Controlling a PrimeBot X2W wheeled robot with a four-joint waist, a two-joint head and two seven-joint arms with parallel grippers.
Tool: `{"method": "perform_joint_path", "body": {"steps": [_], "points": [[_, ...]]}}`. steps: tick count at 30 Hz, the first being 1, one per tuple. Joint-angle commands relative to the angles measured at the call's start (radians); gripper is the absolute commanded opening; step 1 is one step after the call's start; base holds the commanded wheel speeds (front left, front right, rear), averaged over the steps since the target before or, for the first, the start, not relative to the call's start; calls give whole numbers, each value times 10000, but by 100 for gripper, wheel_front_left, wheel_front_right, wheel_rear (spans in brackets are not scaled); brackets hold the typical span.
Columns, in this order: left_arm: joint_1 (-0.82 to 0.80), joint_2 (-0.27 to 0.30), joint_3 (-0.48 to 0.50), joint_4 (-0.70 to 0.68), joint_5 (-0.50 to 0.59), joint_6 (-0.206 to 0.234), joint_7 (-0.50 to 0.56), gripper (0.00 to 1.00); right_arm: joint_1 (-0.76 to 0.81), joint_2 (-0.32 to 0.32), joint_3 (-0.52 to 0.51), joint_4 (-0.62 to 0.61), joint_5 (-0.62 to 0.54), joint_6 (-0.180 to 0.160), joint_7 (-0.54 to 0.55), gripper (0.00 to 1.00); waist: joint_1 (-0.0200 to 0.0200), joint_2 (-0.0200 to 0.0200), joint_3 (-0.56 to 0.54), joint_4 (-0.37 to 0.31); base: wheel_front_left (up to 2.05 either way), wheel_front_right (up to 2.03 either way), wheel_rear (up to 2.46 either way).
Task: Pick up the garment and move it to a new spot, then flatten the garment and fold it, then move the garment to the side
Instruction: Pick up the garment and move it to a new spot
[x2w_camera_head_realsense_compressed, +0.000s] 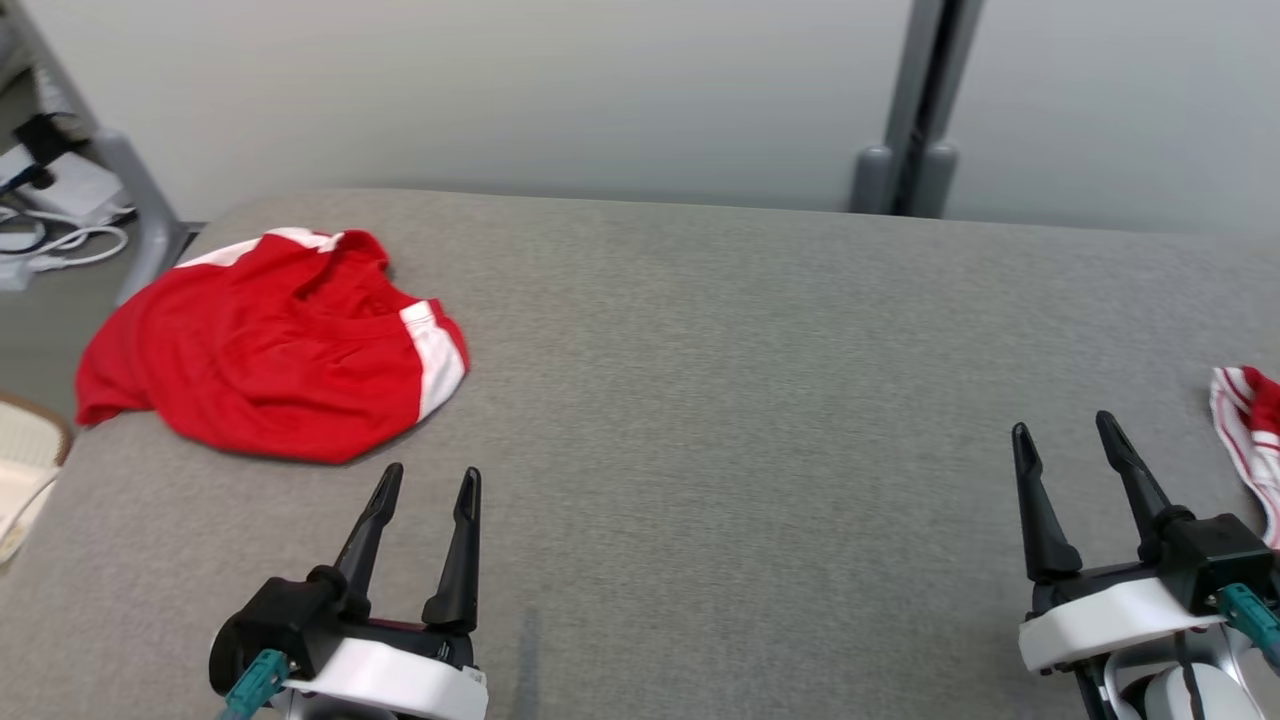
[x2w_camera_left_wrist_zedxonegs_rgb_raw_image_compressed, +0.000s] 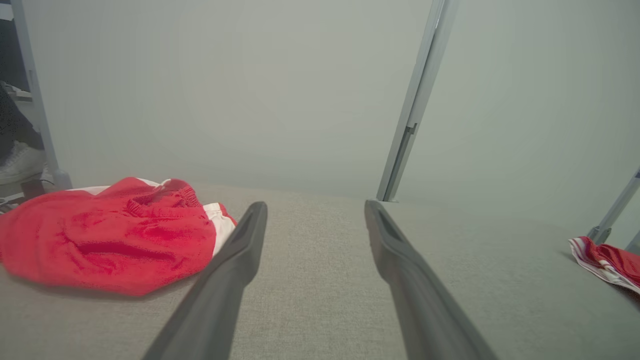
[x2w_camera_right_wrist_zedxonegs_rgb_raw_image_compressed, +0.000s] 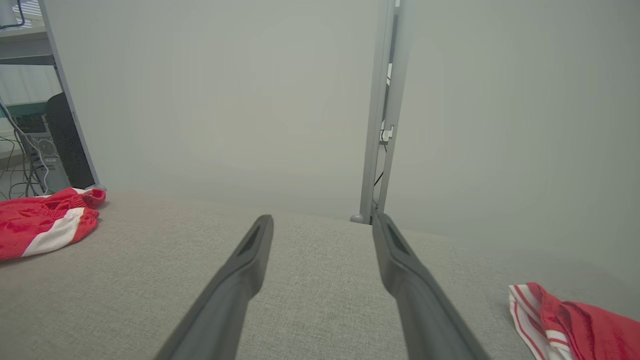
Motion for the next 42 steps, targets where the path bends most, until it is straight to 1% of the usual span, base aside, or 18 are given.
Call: {"method": "perform_joint_path", "body": {"steps": [1,7,12,19,23,31,39,42], "points": [[-9,44,81,-82,24,45,-1,100,35,-13,81,43,31,-3,-9,100,0,-1,-17,503,0,0,0],[268,39,363,-211,157,87,-3,100,127,-1,369,125,199,-3,-9,100,0,-1,-135,1481,0,0,0],[437,41,512,-224,210,34,-3,100,163,-3,582,197,266,-3,-9,100,0,-1,-223,2193,0,0,0],[615,41,625,-456,169,14,-1,100,156,46,899,297,397,-3,-9,100,0,-1,-340,2850,0,0,0],[709,33,741,-626,123,105,-1,100,-32,38,1111,388,439,-3,-9,100,0,-1,-317,2908,0,0,0],[597,39,769,-677,158,117,-1,100,-172,-84,1325,492,491,-3,-9,100,0,-1,-249,2930,0,0,0],[458,42,997,-442,422,-55,-1,100,-43,-164,1562,559,552,-3,-9,100,0,-1,-383,2739,0,0,0],[286,39,1244,-501,102,-32,-1,100,-189,-206,1692,449,527,-3,-9,100,0,-1,-237,2548,0,0,0]]}}
